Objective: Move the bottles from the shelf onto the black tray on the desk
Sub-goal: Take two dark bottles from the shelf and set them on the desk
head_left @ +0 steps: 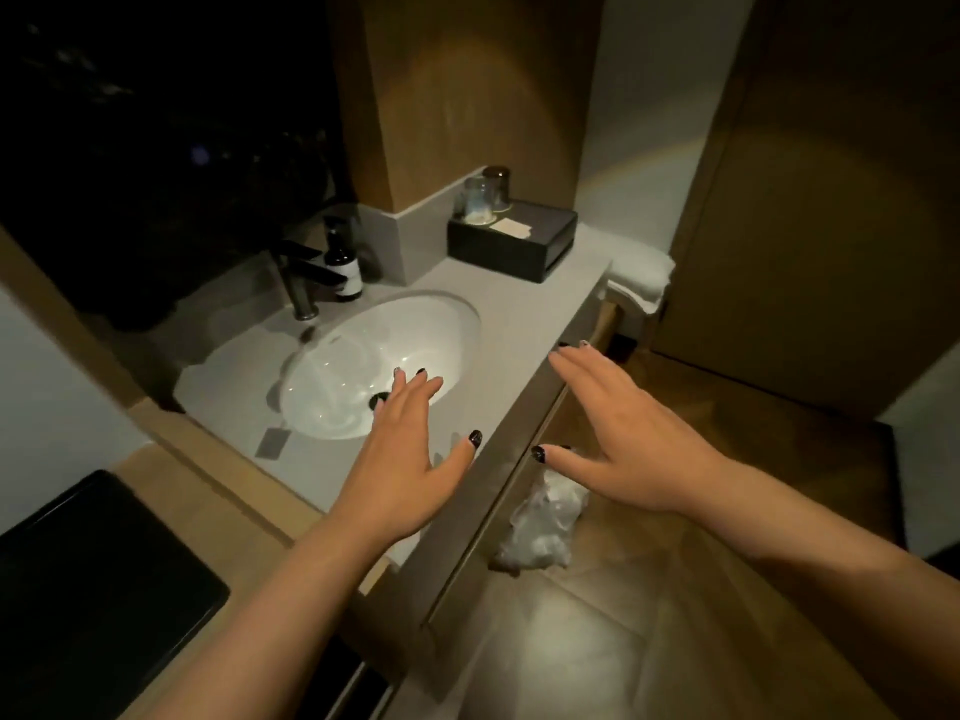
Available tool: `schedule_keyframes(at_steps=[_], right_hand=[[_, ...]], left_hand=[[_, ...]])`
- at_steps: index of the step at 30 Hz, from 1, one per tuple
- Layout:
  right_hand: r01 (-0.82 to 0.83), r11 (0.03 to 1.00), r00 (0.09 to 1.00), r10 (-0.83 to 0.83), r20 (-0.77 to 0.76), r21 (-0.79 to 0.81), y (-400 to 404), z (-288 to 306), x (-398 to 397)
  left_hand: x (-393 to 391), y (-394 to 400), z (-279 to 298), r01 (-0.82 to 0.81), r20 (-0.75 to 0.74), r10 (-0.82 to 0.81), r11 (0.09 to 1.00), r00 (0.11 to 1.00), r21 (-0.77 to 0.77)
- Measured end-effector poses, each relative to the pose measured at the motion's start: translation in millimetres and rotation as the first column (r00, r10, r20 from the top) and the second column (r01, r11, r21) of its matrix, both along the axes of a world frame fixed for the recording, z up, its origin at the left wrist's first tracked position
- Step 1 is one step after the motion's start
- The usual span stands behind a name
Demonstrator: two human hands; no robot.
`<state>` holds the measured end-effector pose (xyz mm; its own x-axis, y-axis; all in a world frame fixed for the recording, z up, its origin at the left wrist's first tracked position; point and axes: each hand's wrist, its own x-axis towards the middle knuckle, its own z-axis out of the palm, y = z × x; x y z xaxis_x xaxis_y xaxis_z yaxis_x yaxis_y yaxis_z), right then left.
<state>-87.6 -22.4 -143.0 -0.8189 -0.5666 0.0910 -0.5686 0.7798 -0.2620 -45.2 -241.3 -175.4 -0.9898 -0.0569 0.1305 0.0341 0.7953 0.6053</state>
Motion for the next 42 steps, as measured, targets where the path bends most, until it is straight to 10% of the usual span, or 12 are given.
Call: schedule_keyframes(at_steps=[27, 42], right_hand=[[0.457, 0.888, 0.872, -0.458, 0.173, 0.048, 216, -59, -397], [0.218, 0.970, 0.932, -0.240, 0.272, 0.108, 357, -83, -641]], left_hand=[[-484, 219, -55, 0.358, 0.240, -0.334, 0.932, 0.911, -0.062], [-674, 360, -101, 0.009, 0.359, -0.037, 0.997, 0.932, 0.080]])
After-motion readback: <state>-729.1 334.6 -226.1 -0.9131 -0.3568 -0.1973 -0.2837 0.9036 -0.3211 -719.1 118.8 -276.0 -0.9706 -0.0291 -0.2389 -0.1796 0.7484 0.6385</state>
